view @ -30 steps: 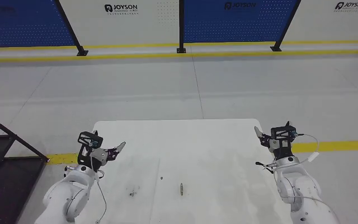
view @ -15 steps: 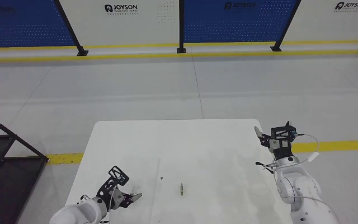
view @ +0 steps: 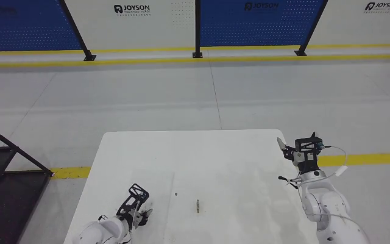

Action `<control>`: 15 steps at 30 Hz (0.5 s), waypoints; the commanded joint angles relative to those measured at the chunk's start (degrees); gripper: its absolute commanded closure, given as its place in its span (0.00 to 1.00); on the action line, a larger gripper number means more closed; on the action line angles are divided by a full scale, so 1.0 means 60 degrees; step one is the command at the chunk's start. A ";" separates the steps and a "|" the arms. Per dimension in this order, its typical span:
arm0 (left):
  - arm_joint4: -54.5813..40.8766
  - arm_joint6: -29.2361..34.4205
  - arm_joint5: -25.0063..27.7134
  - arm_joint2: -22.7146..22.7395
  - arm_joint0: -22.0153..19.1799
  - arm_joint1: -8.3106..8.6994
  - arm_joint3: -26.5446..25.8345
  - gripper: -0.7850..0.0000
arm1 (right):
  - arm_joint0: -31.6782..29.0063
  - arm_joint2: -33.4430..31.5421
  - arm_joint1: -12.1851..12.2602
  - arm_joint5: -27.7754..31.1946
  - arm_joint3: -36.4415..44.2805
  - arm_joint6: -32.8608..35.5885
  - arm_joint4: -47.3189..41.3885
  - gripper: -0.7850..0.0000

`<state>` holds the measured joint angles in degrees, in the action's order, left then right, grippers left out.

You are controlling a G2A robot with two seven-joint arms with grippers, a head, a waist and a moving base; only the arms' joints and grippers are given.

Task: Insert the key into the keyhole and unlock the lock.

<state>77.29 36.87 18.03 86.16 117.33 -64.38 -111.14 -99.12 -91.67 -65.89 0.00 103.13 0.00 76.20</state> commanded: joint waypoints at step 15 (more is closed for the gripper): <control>0.0842 -0.0532 -0.0713 -0.0394 -0.0062 0.0004 0.0386 0.67 | 0.0000 0.0000 0.0000 0.0000 0.0000 0.0000 0.0000 0.00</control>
<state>81.55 34.08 14.34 83.92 116.95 -64.36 -108.75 -99.12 -91.67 -65.89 0.00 103.13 0.00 76.20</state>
